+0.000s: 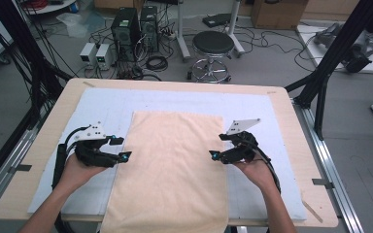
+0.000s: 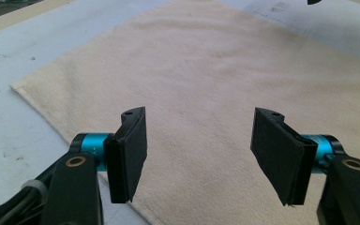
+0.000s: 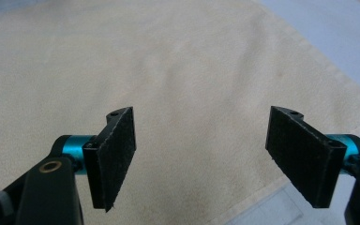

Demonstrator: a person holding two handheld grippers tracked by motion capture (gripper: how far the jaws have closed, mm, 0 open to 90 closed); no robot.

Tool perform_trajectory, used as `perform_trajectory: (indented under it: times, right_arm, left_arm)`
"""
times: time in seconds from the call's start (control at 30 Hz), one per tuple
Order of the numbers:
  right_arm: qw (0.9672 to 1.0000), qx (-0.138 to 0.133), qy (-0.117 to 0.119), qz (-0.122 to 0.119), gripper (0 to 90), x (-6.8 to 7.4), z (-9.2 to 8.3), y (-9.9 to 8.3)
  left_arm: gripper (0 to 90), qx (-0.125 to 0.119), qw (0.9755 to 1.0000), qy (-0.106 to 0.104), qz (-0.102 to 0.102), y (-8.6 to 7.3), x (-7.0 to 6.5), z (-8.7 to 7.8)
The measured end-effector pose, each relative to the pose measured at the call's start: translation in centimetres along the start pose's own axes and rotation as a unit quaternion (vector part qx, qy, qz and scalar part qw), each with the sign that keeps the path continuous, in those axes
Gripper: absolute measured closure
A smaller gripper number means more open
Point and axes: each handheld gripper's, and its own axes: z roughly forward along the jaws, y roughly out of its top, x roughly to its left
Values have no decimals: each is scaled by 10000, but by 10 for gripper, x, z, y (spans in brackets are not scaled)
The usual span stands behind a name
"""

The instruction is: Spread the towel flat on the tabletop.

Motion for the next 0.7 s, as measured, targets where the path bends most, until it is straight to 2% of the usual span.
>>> perform_trajectory:
  times: [0.23, 0.37, 0.7]
  right_arm:
    - [10000, -11, 6, 36, 239, -2, -1, -1]
    - [10000, 14, 14, 2, 238, -1, 0, -1]
    - [10000, 12, -9, -45, 237, 1, -2, 0]
  left_arm:
    - [368, -10, 10000, 10, -81, -1, 5, 0]
    - [365, 29, 10000, 6, 14, -1, 4, 0]
    - [351, 40, 10000, 10, 11, -1, 5, 3]
